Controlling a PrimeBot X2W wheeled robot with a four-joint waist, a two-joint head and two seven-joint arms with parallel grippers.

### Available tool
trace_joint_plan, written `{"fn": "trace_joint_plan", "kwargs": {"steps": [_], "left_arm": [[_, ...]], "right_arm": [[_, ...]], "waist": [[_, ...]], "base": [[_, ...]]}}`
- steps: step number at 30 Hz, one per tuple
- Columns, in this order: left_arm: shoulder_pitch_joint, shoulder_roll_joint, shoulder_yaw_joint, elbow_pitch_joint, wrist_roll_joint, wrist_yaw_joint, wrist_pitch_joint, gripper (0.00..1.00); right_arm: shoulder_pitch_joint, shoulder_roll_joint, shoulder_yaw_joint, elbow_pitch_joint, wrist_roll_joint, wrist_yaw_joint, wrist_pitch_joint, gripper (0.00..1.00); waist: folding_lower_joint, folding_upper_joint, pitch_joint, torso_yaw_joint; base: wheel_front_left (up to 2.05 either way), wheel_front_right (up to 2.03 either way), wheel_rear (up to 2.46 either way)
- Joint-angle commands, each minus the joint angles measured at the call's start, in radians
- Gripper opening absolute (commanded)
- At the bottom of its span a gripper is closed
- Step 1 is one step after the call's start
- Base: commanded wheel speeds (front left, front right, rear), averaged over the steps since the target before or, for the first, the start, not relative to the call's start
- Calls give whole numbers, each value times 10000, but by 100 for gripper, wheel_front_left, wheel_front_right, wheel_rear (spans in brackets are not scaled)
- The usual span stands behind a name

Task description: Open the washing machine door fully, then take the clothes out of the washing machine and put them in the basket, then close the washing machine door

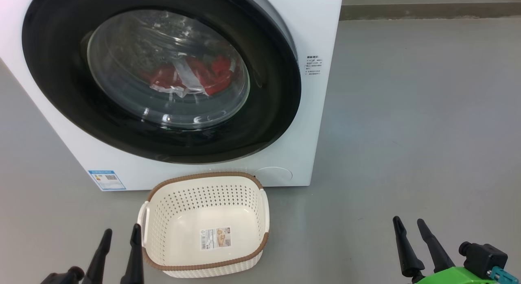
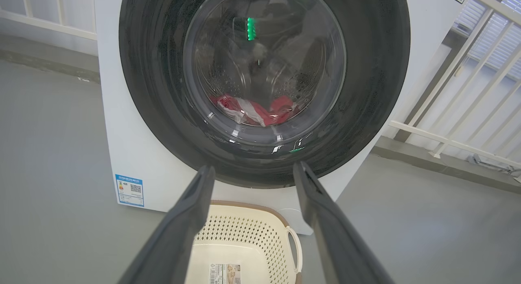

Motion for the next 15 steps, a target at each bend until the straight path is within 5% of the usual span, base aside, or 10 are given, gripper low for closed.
{"fn": "trace_joint_plan", "kwargs": {"steps": [1, 15], "left_arm": [[-135, 206, 207, -324, 345, -26, -158, 100], [-78, 316, 120, -456, 1897, -31, -570, 100]], "right_arm": [[11, -162, 261, -320, -399, 13, -147, 100], [119, -177, 224, -555, -1856, 15, -557, 100]], "waist": [[0, 0, 0, 2], [0, 0, 75, -30]], "base": [[0, 0, 0], [0, 0, 0]]}}
